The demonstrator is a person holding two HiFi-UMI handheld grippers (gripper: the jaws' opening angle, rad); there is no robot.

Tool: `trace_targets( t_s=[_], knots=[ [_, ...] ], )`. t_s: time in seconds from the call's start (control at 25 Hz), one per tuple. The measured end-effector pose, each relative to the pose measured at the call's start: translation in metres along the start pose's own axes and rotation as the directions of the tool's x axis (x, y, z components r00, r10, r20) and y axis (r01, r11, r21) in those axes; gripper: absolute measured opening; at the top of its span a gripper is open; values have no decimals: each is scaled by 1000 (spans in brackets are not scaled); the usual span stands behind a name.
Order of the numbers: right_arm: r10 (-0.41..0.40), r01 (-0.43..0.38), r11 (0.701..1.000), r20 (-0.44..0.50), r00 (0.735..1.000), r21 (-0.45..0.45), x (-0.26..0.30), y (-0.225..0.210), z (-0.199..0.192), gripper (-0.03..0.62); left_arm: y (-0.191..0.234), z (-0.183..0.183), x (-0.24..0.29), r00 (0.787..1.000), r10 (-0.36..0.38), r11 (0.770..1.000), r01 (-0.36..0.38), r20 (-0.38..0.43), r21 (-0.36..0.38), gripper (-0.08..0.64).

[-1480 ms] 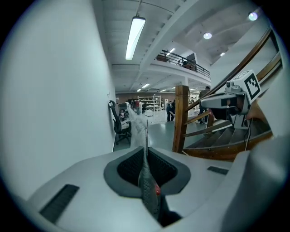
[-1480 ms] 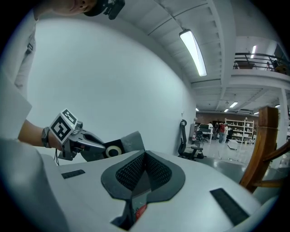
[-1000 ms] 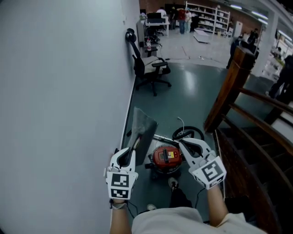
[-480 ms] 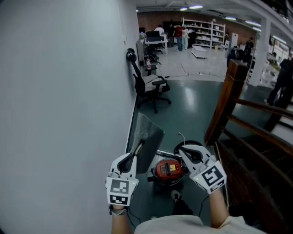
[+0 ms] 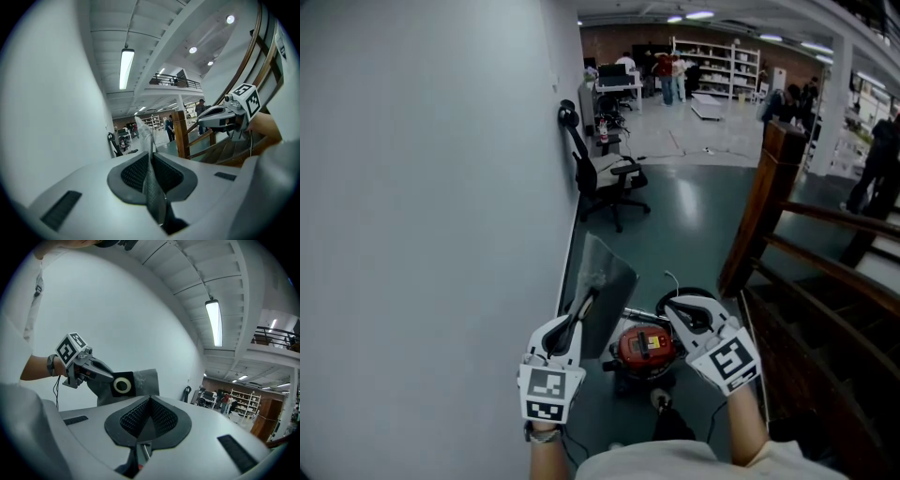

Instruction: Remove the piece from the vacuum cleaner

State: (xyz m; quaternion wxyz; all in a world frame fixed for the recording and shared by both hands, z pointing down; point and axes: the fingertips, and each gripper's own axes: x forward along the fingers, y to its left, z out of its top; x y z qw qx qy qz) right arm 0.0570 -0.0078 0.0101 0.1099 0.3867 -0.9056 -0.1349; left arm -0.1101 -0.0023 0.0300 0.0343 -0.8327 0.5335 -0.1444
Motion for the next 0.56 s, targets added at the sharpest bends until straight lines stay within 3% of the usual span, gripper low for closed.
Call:
trace_targets(
  t_s=[0.56],
  knots=[
    [5,-5,1000,-5,1000,-3,2,7,-3,28,1,-4,-7,1000,1,1000,-1,2,-7,32]
  ],
)
